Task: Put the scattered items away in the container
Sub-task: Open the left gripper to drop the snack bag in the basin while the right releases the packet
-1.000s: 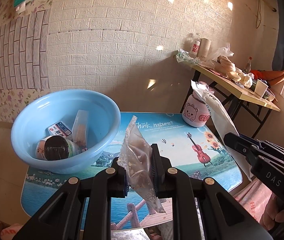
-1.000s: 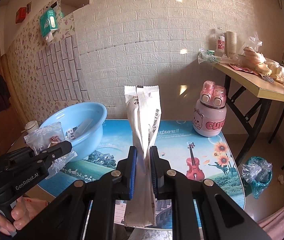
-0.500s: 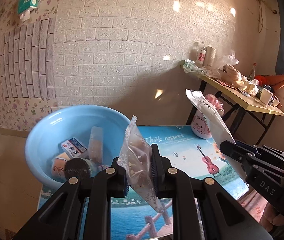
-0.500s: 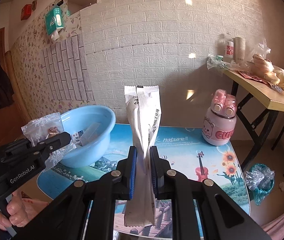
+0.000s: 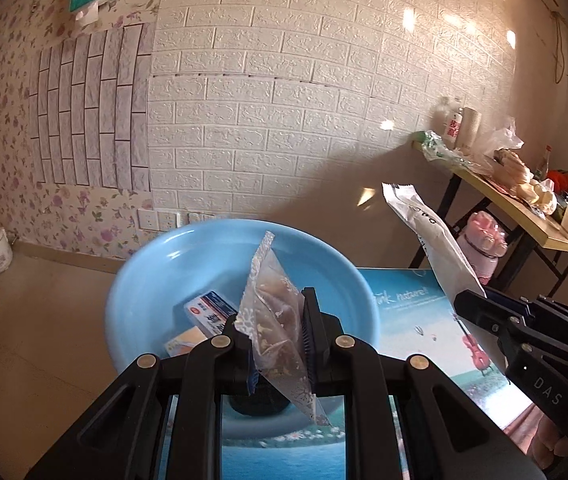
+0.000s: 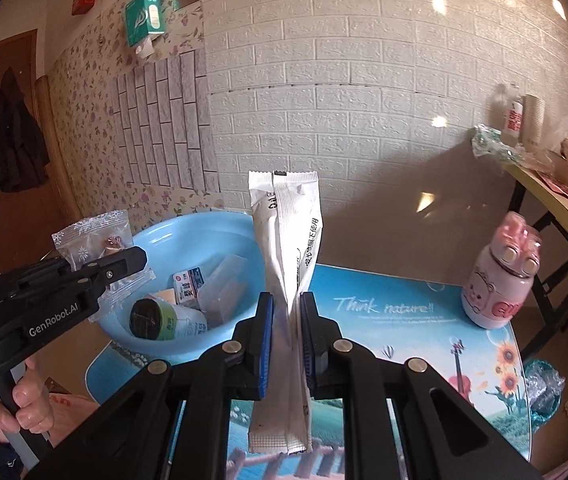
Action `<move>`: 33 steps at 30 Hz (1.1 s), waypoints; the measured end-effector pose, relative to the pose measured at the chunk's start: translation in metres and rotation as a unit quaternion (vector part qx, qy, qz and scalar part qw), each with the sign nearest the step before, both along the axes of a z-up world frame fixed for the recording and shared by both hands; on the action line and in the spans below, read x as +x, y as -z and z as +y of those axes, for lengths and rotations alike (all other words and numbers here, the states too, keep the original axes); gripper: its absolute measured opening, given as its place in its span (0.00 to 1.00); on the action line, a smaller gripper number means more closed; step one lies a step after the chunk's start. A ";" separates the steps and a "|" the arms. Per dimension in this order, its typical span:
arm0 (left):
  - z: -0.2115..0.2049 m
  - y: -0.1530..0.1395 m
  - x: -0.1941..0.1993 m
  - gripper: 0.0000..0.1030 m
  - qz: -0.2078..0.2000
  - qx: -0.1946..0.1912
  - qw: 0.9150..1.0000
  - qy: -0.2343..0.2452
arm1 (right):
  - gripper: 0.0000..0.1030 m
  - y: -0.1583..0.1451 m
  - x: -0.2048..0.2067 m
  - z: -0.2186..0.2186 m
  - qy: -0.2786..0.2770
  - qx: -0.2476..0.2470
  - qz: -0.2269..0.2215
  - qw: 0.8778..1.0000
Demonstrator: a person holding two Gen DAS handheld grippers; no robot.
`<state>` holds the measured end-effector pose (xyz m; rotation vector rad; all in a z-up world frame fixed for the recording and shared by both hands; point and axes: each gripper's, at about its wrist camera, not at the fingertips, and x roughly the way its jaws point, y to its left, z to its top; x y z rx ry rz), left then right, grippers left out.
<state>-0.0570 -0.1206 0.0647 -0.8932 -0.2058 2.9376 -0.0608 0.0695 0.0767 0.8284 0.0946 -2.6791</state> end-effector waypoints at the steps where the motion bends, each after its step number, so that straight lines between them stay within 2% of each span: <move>1: -0.003 0.001 -0.004 0.16 -0.001 -0.001 1.000 -0.002 | 0.13 0.000 -0.005 -0.005 -0.003 0.001 0.000 1.000; 16: -0.043 0.037 -0.053 0.16 -0.037 -0.011 0.999 -0.016 | 0.13 0.027 -0.066 -0.090 -0.067 0.021 -0.020 0.997; 23: -0.055 0.045 -0.061 0.18 -0.044 -0.007 0.999 -0.019 | 0.13 0.037 -0.084 -0.103 -0.074 0.023 -0.029 0.997; 24: -0.056 0.046 -0.062 0.21 -0.046 -0.006 0.999 -0.021 | 0.13 0.040 -0.087 -0.105 -0.073 0.023 -0.032 0.997; 25: -0.058 0.047 -0.062 0.35 -0.049 -0.003 0.999 -0.024 | 0.13 0.043 -0.089 -0.105 -0.072 0.022 -0.035 0.997; 26: -0.060 0.047 -0.061 0.53 -0.049 0.001 0.998 -0.029 | 0.13 0.045 -0.091 -0.105 -0.072 0.020 -0.038 0.996; 28: -0.065 0.045 -0.055 0.64 -0.034 0.015 0.998 -0.044 | 0.13 0.046 -0.093 -0.106 -0.072 0.018 -0.040 0.996; 30: -0.069 0.042 -0.051 0.68 -0.023 0.023 0.998 -0.046 | 0.14 0.048 -0.096 -0.108 -0.074 0.016 -0.043 0.996; 33: -0.071 0.039 -0.050 0.69 -0.019 0.015 0.999 -0.047 | 0.14 0.051 -0.097 -0.110 -0.076 0.016 -0.047 0.996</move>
